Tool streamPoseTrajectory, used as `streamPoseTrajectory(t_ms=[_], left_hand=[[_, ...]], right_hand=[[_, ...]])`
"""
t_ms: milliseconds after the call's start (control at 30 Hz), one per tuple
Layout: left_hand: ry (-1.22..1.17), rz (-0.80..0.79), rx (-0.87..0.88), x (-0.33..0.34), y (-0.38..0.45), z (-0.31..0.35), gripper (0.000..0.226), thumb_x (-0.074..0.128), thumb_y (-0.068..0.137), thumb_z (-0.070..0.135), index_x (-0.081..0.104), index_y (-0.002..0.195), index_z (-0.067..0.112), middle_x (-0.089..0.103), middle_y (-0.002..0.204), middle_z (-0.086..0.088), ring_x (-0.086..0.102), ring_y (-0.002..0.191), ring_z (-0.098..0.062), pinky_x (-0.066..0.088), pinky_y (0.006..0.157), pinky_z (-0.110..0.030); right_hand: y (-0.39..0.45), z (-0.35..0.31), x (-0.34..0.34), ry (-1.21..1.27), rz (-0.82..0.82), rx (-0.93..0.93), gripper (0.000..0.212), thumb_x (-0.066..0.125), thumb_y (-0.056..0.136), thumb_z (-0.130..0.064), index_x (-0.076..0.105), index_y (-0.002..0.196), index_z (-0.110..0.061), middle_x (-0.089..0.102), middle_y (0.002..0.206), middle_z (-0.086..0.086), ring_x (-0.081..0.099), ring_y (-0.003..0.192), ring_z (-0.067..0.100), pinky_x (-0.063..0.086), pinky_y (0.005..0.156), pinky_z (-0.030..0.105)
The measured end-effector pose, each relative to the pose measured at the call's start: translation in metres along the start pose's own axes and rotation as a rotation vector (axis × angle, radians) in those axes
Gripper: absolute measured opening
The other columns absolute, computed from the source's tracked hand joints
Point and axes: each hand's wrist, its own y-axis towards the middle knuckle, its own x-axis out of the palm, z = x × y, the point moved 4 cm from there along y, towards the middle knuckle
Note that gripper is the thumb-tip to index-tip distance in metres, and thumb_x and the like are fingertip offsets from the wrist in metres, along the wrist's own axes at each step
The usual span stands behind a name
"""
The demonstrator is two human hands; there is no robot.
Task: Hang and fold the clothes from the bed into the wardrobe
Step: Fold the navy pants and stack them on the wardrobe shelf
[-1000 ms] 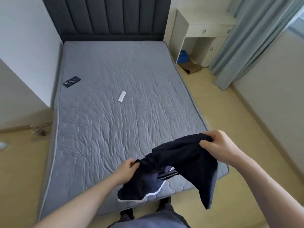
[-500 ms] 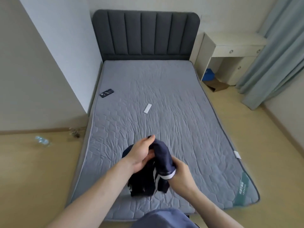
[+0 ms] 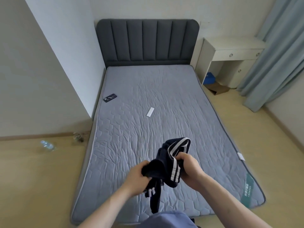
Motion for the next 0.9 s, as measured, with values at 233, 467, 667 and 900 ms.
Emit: streamPoseTrajectory(t_ms=[233, 467, 667, 900], left_hand=[[0.126, 0.094, 0.039, -0.033, 0.021, 0.03, 0.012, 0.043, 0.068, 0.02, 0.053, 0.071, 0.015, 0.057, 0.06, 0.005, 0.05, 0.058, -0.01, 0.041, 0.059, -0.032], [0.402, -0.116, 0.057, -0.009, 0.036, 0.077, 0.024, 0.057, 0.069, 0.035, 0.047, 0.059, 0.015, 0.046, 0.046, 0.007, 0.042, 0.048, -0.013, 0.032, 0.048, -0.029], [0.5, -0.206, 0.082, -0.01, 0.04, 0.078, 0.007, 0.057, 0.065, 0.022, 0.056, 0.064, 0.016, 0.055, 0.055, 0.008, 0.054, 0.057, -0.015, 0.042, 0.053, -0.028], [0.86, -0.14, 0.01, -0.043, 0.051, 0.015, 0.022, 0.049, 0.07, 0.007, 0.06, 0.073, 0.026, 0.059, 0.069, 0.01, 0.058, 0.075, -0.019, 0.035, 0.059, -0.029]], right_hand=[[-0.008, 0.007, -0.06, -0.425, 0.201, -0.096, 0.056, 0.051, 0.088, 0.005, 0.038, 0.137, -0.019, 0.059, 0.118, 0.006, 0.065, 0.085, 0.014, 0.059, 0.06, 0.026], [-0.015, 0.035, -0.007, -1.124, -0.082, -0.467, 0.099, 0.081, 0.06, -0.046, 0.031, 0.146, -0.04, 0.039, 0.139, -0.024, 0.037, 0.128, -0.001, 0.041, 0.104, 0.028], [0.012, 0.021, -0.021, -1.123, 0.104, -0.471, 0.024, 0.056, 0.068, -0.019, 0.06, 0.09, -0.028, 0.069, 0.075, -0.007, 0.065, 0.068, 0.015, 0.053, 0.061, 0.04], [0.045, 0.003, -0.06, -1.357, 0.07, -0.311, 0.017, 0.049, 0.077, -0.013, 0.057, 0.066, -0.021, 0.06, 0.063, -0.001, 0.055, 0.061, 0.019, 0.04, 0.054, 0.031]])
